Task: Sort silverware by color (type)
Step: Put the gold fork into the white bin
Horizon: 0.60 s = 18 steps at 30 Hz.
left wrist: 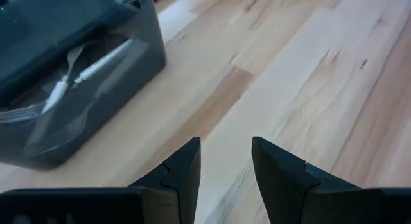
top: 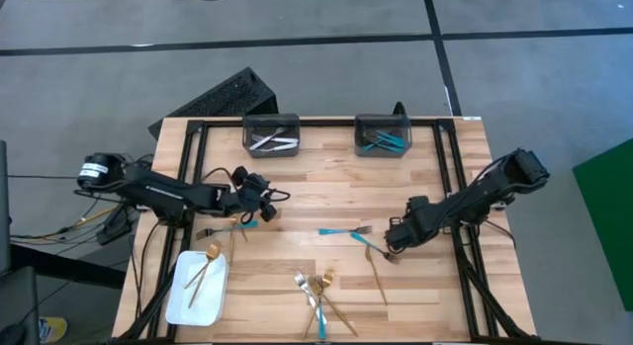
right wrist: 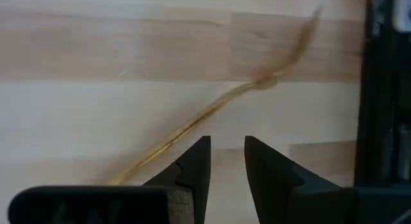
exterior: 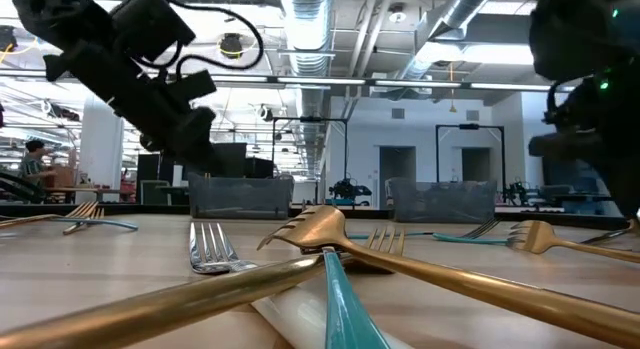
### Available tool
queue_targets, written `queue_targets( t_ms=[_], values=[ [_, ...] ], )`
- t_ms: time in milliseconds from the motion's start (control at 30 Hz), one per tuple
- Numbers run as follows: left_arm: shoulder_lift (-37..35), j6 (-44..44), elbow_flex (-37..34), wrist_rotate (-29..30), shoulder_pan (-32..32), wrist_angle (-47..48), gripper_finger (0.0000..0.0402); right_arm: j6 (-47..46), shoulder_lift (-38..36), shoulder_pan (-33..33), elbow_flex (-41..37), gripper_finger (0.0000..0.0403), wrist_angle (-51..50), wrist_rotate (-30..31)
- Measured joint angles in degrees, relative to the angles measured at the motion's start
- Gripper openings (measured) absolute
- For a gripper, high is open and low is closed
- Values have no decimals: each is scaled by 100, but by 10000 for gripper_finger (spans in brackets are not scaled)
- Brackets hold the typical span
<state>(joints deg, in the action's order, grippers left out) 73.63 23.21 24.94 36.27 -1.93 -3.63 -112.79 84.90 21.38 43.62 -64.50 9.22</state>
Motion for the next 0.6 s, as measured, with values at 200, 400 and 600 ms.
queue_targets(
  t_ms=[200,400,600],
  values=[
    [226,4,-2,2,0,-22,128,-556,226,-70,0,119,99,140],
    [229,4,-2,6,0,-47,128,-841,261,-86,0,119,82,346],
    [226,-3,-2,13,0,-49,128,-1294,354,-78,2,119,249,692]
  ],
)
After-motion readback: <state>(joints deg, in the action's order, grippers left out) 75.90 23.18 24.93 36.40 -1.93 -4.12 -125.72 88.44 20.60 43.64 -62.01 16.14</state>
